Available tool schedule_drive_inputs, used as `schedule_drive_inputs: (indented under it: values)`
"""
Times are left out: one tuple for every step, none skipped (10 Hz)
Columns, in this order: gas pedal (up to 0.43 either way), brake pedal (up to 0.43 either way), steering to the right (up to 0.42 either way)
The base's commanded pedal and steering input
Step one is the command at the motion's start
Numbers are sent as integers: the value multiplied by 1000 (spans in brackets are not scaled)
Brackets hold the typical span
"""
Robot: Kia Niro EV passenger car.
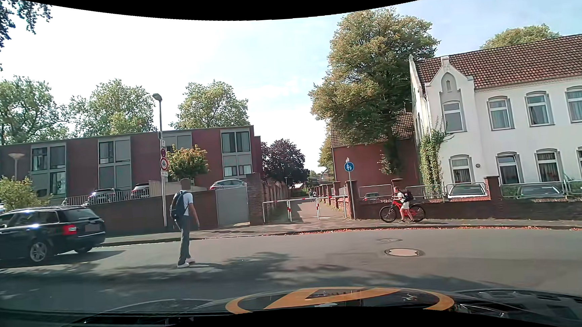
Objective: Follow the waypoints while adhering to traffic rules and regulations
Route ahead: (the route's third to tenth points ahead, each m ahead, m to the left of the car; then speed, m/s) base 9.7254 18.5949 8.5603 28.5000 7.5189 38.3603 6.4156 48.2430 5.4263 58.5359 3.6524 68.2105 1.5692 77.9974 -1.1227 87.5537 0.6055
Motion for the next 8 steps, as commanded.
schedule_drive_inputs:
  values:
    - [0, 73, 138]
    - [0, 61, 138]
    - [0, 49, 139]
    - [0, 37, 138]
    - [0, 30, 138]
    - [0, 30, 138]
    - [0, 24, 139]
    - [0, 12, 139]
